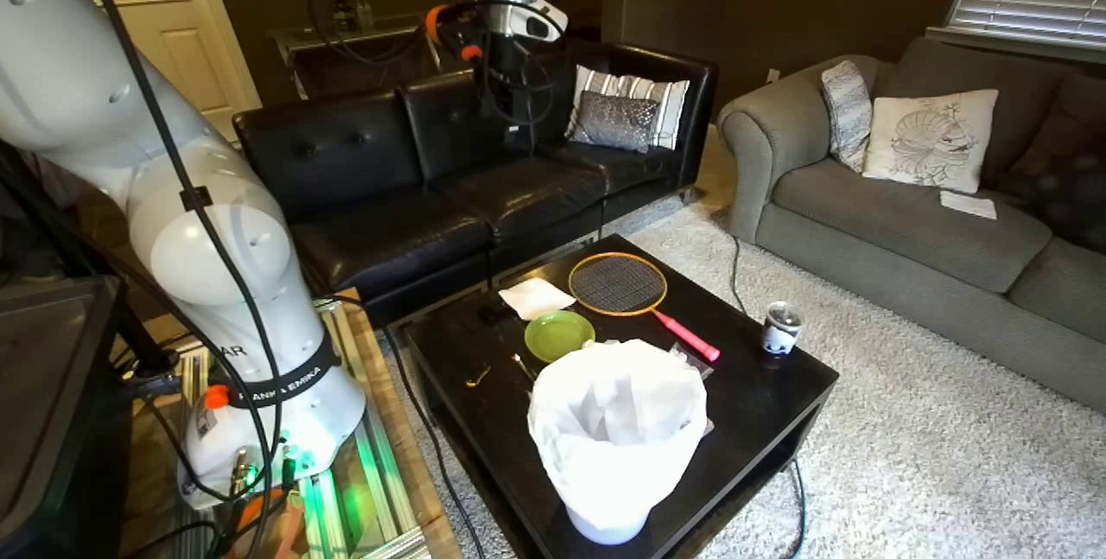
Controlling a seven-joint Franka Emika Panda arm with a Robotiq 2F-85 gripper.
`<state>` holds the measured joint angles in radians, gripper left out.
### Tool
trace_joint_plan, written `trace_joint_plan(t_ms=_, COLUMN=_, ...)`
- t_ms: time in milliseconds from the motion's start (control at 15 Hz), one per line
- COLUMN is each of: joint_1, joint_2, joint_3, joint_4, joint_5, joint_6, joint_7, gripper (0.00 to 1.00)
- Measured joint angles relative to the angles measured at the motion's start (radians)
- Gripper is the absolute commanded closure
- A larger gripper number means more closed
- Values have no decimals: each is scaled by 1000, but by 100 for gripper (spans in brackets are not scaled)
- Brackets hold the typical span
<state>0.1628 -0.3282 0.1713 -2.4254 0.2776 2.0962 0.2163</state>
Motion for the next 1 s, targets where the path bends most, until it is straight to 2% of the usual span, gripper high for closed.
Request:
trace_joint_plan(t_ms=267, joint_1=55, joint_2=-13, joint_3=5, joint_4=-124, joint_5=74, joint_6=59, joint_7=-75, gripper=0)
trace_joint_plan(t_ms=467, joint_1=100, joint_2=-18, joint_3=63, joint_4=-241, joint_5=77, joint_6=184, joint_7=-72, gripper=0)
trace_joint_plan(t_ms=600, joint_1=156, joint_2=-13, joint_3=104, joint_4=-303, joint_5=112, joint_6=238, joint_7=-66, gripper=0)
trace_joint_plan(t_ms=733, joint_1=213, joint_2=-5, joint_3=120, joint_4=-331, joint_5=168, joint_6=250, joint_7=-64, gripper=0)
trace_joint_plan(t_ms=1000, joint_1=222, joint_2=-2, joint_3=118, joint_4=-333, joint_5=181, joint_6=252, joint_7=-63, gripper=0)
